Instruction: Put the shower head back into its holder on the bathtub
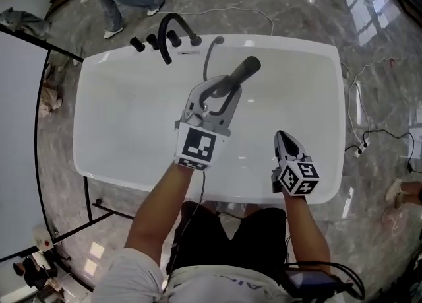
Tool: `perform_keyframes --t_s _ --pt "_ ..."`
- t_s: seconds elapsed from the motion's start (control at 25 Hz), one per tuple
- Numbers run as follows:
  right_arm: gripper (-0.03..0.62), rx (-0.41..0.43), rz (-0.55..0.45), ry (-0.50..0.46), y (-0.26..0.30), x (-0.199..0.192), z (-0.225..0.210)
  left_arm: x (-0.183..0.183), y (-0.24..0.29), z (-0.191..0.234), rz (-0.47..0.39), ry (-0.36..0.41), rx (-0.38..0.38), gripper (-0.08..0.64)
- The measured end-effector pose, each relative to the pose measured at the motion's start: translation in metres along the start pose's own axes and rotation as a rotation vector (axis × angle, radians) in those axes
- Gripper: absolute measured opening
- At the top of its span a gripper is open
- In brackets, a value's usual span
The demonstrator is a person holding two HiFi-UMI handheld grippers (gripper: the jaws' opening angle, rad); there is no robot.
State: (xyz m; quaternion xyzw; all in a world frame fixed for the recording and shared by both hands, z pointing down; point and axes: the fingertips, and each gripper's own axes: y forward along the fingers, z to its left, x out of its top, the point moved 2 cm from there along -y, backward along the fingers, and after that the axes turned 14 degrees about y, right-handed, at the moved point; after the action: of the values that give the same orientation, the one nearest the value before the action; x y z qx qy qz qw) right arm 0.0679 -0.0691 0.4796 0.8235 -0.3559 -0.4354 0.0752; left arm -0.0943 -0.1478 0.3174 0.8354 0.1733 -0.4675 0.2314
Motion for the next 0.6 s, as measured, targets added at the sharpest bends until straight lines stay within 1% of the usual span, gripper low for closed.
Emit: perform_keyframes --t_s 0.16,0.36,0.48,0.6 --pt "0.011 0.032 -0.04 -0.02 -0.023 0.026 0.046 0.038 -0.046 0.048 -0.035 -0.066 0.069 0.127" --pt "0.011 0.081 -0.088 -0.06 -0.053 0.067 0.095 0.074 -0.091 0.098 -0.071 -0.147 0.158 0.129" --pt "0.011 0.106 -0.126 -0.069 -0.065 0.101 0.116 0.094 -0.1 0.124 -0.106 -0.19 0.2 0.127" --pt "0.011 0.124 -0.152 -0.089 -0.067 0.128 0.128 0.105 -0.089 0.144 -0.118 -0.183 0.221 0.127"
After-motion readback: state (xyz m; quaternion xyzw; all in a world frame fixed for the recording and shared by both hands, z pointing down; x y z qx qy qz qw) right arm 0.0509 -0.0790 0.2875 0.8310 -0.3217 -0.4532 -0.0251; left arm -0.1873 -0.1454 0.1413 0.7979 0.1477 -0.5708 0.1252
